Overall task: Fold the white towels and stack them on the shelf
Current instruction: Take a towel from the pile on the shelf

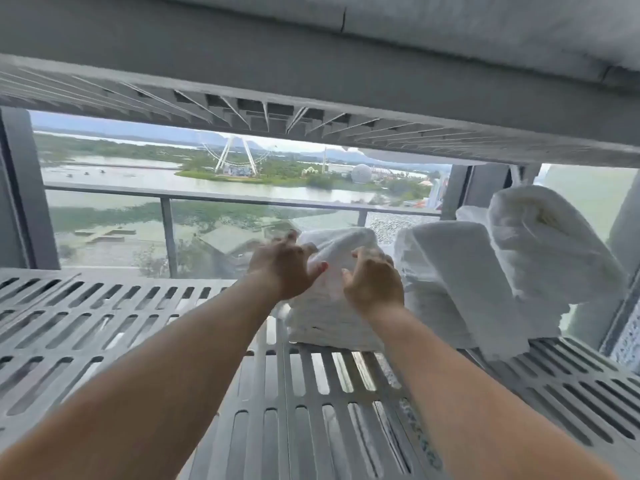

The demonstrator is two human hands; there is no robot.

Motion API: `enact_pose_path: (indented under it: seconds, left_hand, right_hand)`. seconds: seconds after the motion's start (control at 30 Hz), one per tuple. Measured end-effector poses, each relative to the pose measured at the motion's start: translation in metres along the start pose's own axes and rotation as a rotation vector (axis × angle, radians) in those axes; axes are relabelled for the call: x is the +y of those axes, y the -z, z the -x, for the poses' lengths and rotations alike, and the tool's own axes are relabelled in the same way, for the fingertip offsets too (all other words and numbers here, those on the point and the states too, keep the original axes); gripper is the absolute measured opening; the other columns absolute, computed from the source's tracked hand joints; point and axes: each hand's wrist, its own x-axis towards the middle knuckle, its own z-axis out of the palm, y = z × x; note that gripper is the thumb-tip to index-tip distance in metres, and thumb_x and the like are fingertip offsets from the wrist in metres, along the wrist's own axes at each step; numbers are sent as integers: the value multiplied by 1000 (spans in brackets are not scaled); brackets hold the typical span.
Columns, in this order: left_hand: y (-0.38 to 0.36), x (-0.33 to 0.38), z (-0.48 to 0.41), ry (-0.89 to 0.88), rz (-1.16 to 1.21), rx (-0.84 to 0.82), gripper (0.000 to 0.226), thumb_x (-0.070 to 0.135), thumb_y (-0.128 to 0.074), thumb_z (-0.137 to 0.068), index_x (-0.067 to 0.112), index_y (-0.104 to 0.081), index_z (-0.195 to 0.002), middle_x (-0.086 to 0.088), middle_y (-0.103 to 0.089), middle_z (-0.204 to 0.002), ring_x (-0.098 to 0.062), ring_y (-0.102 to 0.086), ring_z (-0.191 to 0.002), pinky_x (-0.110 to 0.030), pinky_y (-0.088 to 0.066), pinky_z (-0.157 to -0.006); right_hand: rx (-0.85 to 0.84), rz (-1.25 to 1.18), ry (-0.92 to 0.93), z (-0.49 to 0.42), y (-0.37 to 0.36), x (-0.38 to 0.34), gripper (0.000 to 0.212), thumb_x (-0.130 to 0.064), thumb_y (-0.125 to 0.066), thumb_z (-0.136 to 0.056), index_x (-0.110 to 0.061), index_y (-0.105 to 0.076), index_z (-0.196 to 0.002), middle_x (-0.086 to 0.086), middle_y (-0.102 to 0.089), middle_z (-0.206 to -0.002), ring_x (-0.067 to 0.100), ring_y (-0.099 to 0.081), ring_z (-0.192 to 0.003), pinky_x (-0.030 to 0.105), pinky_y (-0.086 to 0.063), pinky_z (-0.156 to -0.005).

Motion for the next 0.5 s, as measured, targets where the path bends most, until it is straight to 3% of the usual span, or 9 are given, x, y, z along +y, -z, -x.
enact_pose_path:
  seconds: [0.13, 0.3, 0.43, 0.5]
  left_hand:
    - [-13, 7, -16, 29, -22, -44, 54, 69, -38, -94, 40, -53, -136, -6, -37, -153, -32, -51, -130, -45, -46, -96]
    - [-22, 9, -28, -43, -97, -34, 47, 57, -38, -100, 29, -61, -130, -6, -56, -138, -24, -57, -120, -35, -47, -92]
    - [-28, 14, -28, -33, -54, -43, 46, 56, -41, -100, 28, -67, -126, -2, -69, -122, -22, -62, -113, -36, -51, -89]
    - [-29, 15, -26, 23, 3, -29, 40, 56, -47, -98, 29, -73, -113, -1, -71, -110, -23, -65, -104, -36, -53, -83]
  right_hand:
    - [-106, 21, -56, -18, -9, 16, 35, -40, -55, -91, -14, -60, -115, 14, -55, -124, 33, -51, -118, 44, -47, -98]
    - [-256, 46, -92, -33, -23, 30, 52, -58, -49, -85, -19, -55, -119, 12, -48, -128, 34, -43, -126, 47, -43, -98]
    - [-231, -5, -70, -34, -35, 38, 40, -47, -49, -90, -19, -58, -116, 13, -48, -126, 36, -41, -125, 47, -45, -92]
    - [-177, 4, -38, -34, -37, 42, 32, -39, -50, -91, -18, -63, -112, 11, -50, -122, 34, -41, -124, 45, -44, -91]
